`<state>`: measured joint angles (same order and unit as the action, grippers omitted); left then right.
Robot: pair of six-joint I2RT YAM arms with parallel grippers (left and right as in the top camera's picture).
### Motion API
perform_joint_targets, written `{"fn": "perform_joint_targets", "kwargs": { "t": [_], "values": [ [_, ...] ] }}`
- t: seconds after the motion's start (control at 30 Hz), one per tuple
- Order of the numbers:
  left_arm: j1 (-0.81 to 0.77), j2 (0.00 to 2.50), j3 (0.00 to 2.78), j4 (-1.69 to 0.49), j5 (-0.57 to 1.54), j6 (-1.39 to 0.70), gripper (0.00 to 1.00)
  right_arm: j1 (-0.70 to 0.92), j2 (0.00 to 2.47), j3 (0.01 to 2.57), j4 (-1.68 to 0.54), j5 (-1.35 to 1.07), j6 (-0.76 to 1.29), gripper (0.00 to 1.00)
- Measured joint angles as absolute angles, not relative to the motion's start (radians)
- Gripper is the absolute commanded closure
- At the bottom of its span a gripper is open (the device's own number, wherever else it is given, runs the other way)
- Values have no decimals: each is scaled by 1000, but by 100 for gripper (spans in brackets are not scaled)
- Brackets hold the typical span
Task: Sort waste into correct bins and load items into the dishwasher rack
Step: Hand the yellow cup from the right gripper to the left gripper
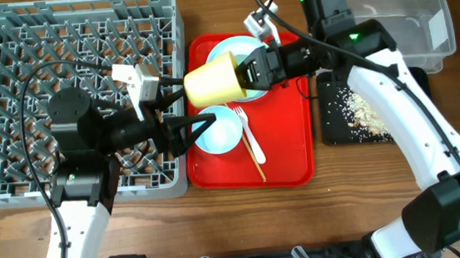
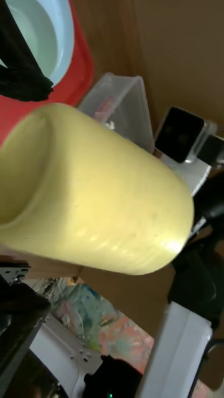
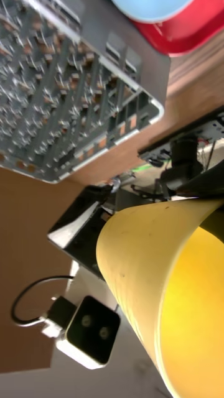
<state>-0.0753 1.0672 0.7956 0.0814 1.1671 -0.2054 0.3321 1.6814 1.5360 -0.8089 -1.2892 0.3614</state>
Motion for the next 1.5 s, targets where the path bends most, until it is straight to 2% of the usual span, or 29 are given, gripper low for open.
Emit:
{"fn": "perform_joint_targets", "kwargs": {
  "t": [0.13, 0.27, 0.4, 0.87, 1.0, 1.2, 1.47, 1.5],
  "values": [
    [-75, 1068, 796, 146, 1197, -226, 2, 365, 1681, 1536, -809, -1302, 361, 96],
    [-75, 1068, 796, 163, 1207, -237, 11, 387, 1681, 1536, -809, -1303, 361, 96],
    [-75, 1068, 796, 165, 1211, -245, 16, 396, 1681, 1536, -809, -1306, 362, 96],
    [-75, 1068, 796, 170, 1221, -246, 17, 397, 1681, 1536, -807, -1306, 362, 96],
    [-75, 1068, 796, 184, 1222, -246, 20, 397, 1681, 1536, -807, -1308, 362, 95],
    [-75, 1068, 796, 188, 1230, -245, 30, 397, 1681, 1536, -807, -1307, 362, 95],
    [-75, 1068, 796, 188, 1233, -246, 31, 397, 1681, 1536, -807, -1307, 362, 94],
    [-75, 1068, 796, 188, 1233, -246, 32, 397, 1681, 1536, -807, -1307, 361, 92]
  ]
}}
